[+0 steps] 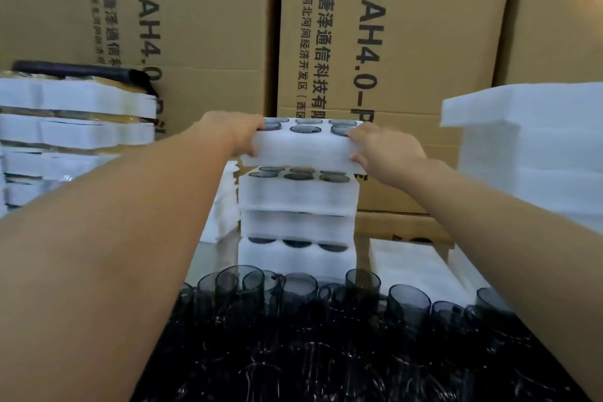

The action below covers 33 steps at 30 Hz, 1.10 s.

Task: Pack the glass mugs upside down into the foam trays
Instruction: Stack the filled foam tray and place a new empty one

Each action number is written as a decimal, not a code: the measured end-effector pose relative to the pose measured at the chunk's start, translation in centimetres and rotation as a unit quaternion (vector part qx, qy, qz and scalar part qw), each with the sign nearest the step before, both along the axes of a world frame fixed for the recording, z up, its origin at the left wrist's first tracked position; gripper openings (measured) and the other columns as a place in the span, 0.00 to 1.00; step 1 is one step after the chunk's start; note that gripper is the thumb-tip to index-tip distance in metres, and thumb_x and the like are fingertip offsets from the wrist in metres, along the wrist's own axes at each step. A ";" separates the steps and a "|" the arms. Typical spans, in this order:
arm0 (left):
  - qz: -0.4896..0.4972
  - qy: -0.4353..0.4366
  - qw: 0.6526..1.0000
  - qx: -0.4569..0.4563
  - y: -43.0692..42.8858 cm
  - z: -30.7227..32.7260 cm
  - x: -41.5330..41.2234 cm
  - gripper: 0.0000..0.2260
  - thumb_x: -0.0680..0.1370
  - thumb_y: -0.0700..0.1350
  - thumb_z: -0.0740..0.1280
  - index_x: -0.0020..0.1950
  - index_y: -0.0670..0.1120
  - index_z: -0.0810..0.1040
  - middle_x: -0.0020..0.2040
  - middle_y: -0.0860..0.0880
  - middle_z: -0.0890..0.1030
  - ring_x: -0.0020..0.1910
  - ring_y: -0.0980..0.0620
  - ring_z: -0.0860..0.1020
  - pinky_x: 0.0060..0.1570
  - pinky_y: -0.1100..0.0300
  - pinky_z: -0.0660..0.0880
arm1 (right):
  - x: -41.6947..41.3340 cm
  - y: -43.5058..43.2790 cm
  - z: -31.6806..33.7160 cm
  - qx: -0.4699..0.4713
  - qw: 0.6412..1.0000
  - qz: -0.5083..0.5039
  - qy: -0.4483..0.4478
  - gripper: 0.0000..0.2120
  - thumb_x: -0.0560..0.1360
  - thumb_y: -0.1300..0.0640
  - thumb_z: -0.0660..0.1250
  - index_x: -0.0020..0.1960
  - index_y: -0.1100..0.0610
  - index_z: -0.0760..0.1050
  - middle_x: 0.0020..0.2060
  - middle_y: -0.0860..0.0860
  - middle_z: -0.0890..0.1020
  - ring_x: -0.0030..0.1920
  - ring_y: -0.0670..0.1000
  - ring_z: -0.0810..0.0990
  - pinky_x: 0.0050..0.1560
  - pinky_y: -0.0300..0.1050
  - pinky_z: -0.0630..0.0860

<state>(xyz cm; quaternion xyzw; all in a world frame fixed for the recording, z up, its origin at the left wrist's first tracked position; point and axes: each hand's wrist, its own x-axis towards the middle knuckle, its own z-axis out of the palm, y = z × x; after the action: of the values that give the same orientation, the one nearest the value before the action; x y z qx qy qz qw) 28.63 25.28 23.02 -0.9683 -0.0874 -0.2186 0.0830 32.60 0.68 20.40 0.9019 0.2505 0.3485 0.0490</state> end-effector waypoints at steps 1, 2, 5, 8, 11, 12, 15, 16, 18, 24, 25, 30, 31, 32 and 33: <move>0.005 0.001 1.000 0.004 -0.1 -0.4 0.7 0.17 0.79 0.49 0.64 0.67 0.53 0.68 0.62 0.48 0.76 0.58 0.45 0.75 0.45 0.56 0.65 | 0.6 0.0 -0.2 -0.002 1.000 0.000 0.001 0.15 0.80 0.53 0.59 0.66 0.55 0.67 0.64 0.54 0.71 0.59 0.59 0.72 0.43 0.48 0.67; 0.012 0.008 1.000 0.005 -0.1 -0.9 1.2 0.16 0.80 0.48 0.63 0.67 0.53 0.68 0.62 0.48 0.76 0.57 0.45 0.75 0.45 0.56 0.65 | 1.1 0.1 -0.3 -0.006 1.000 0.001 0.002 0.14 0.80 0.53 0.59 0.65 0.56 0.67 0.64 0.54 0.71 0.59 0.59 0.71 0.44 0.48 0.68; 0.029 0.013 0.999 0.012 0.1 -2.6 2.5 0.15 0.81 0.44 0.60 0.68 0.51 0.66 0.60 0.47 0.76 0.53 0.46 0.74 0.45 0.56 0.65 | 2.2 0.4 -1.5 -0.013 0.999 0.030 0.036 0.19 0.81 0.56 0.58 0.71 0.55 0.63 0.67 0.54 0.68 0.61 0.59 0.71 0.52 0.51 0.71; 0.015 0.001 1.000 -0.024 0.2 -3.7 2.7 0.21 0.80 0.39 0.57 0.72 0.53 0.63 0.65 0.48 0.74 0.58 0.44 0.73 0.45 0.54 0.67 | 2.4 -0.1 -2.3 0.021 0.994 0.065 0.082 0.26 0.81 0.59 0.55 0.77 0.53 0.52 0.73 0.52 0.61 0.65 0.58 0.69 0.58 0.51 0.71; -0.003 0.002 1.000 -0.020 0.4 -4.1 1.4 0.33 0.78 0.34 0.56 0.78 0.58 0.50 0.79 0.56 0.51 0.73 0.46 0.62 0.59 0.49 0.68 | 2.5 -2.3 -3.1 0.077 0.987 0.108 0.088 0.26 0.80 0.59 0.55 0.76 0.51 0.52 0.75 0.50 0.58 0.65 0.57 0.70 0.55 0.50 0.70; -0.011 -0.013 1.000 -0.016 0.4 -4.1 0.7 0.33 0.78 0.35 0.57 0.78 0.57 0.49 0.79 0.56 0.48 0.75 0.46 0.59 0.62 0.47 0.67 | 2.7 -3.3 -3.5 0.107 0.985 0.106 0.079 0.24 0.80 0.59 0.55 0.75 0.51 0.56 0.74 0.51 0.60 0.63 0.57 0.71 0.52 0.49 0.70; -0.072 -0.070 0.995 0.002 -0.3 -4.2 -1.7 0.23 0.78 0.40 0.59 0.72 0.55 0.67 0.73 0.51 0.66 0.69 0.48 0.66 0.56 0.52 0.69 | 3.6 -6.4 -5.3 0.104 0.984 0.004 0.148 0.15 0.79 0.59 0.57 0.65 0.56 0.70 0.63 0.55 0.74 0.55 0.55 0.76 0.51 0.47 0.72; -0.098 -0.079 0.992 0.015 -0.8 -4.4 -2.6 0.18 0.78 0.42 0.59 0.66 0.55 0.73 0.67 0.51 0.74 0.64 0.49 0.70 0.50 0.56 0.69 | 3.9 -7.3 -6.2 0.066 0.972 -0.040 0.223 0.14 0.79 0.59 0.58 0.63 0.57 0.73 0.59 0.55 0.77 0.51 0.53 0.76 0.49 0.45 0.73; -0.135 -0.056 0.987 0.065 -2.5 -5.1 -4.4 0.13 0.78 0.45 0.59 0.57 0.57 0.79 0.57 0.55 0.80 0.57 0.51 0.75 0.44 0.59 0.67 | 3.9 -8.8 -8.3 -0.002 0.915 -0.111 0.389 0.14 0.79 0.59 0.61 0.63 0.59 0.75 0.51 0.54 0.80 0.42 0.50 0.75 0.43 0.41 0.74; -0.256 0.092 0.958 0.089 -7.2 -8.8 -7.3 0.13 0.77 0.44 0.59 0.54 0.54 0.81 0.50 0.55 0.83 0.50 0.53 0.77 0.46 0.57 0.74 | 2.5 -7.8 -12.6 -0.283 0.802 -0.210 0.483 0.21 0.81 0.51 0.59 0.71 0.59 0.67 0.60 0.58 0.75 0.55 0.54 0.75 0.44 0.39 0.72; -0.262 0.111 0.955 0.086 -7.5 -9.3 -7.2 0.13 0.78 0.43 0.58 0.54 0.53 0.81 0.50 0.55 0.82 0.49 0.53 0.77 0.45 0.59 0.73 | 2.7 -7.7 -12.8 -0.291 0.807 -0.202 0.472 0.20 0.81 0.50 0.58 0.67 0.61 0.70 0.54 0.58 0.77 0.46 0.51 0.74 0.37 0.35 0.70; -0.271 0.138 0.950 0.068 -8.4 -10.4 -6.0 0.13 0.78 0.43 0.59 0.53 0.53 0.81 0.47 0.55 0.82 0.41 0.57 0.70 0.41 0.60 0.69 | 4.3 -8.5 -12.6 -0.156 0.880 -0.195 0.404 0.14 0.81 0.57 0.57 0.37 0.57 0.63 0.35 0.51 0.66 0.33 0.48 0.64 0.32 0.38 0.62; -0.271 0.135 0.951 0.070 -8.6 -10.3 -5.8 0.13 0.78 0.44 0.58 0.53 0.53 0.81 0.45 0.56 0.81 0.41 0.56 0.70 0.40 0.60 0.68 | 4.6 -9.1 -12.4 -0.124 0.893 -0.182 0.392 0.13 0.81 0.57 0.56 0.38 0.57 0.63 0.37 0.49 0.66 0.35 0.47 0.65 0.34 0.38 0.62; -0.270 0.131 0.951 0.071 -8.7 -10.3 -5.6 0.13 0.78 0.44 0.58 0.53 0.54 0.81 0.44 0.57 0.80 0.42 0.56 0.71 0.39 0.60 0.67 | 5.0 -9.8 -12.1 -0.080 0.906 -0.168 0.381 0.13 0.82 0.57 0.55 0.39 0.56 0.63 0.38 0.48 0.65 0.36 0.47 0.65 0.35 0.38 0.62; -0.270 0.128 0.952 0.072 -8.9 -10.3 -5.5 0.13 0.78 0.44 0.58 0.54 0.54 0.81 0.43 0.57 0.79 0.42 0.55 0.72 0.39 0.60 0.67 | 5.3 -10.4 -11.8 -0.033 0.918 -0.147 0.368 0.12 0.82 0.56 0.54 0.40 0.55 0.63 0.38 0.47 0.64 0.38 0.47 0.66 0.36 0.39 0.62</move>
<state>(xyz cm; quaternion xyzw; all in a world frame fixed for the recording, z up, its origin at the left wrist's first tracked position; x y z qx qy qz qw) 23.12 16.38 12.77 -0.9672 0.2042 -0.1128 0.1005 37.89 -9.75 8.58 0.9910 0.1266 -0.0272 0.0340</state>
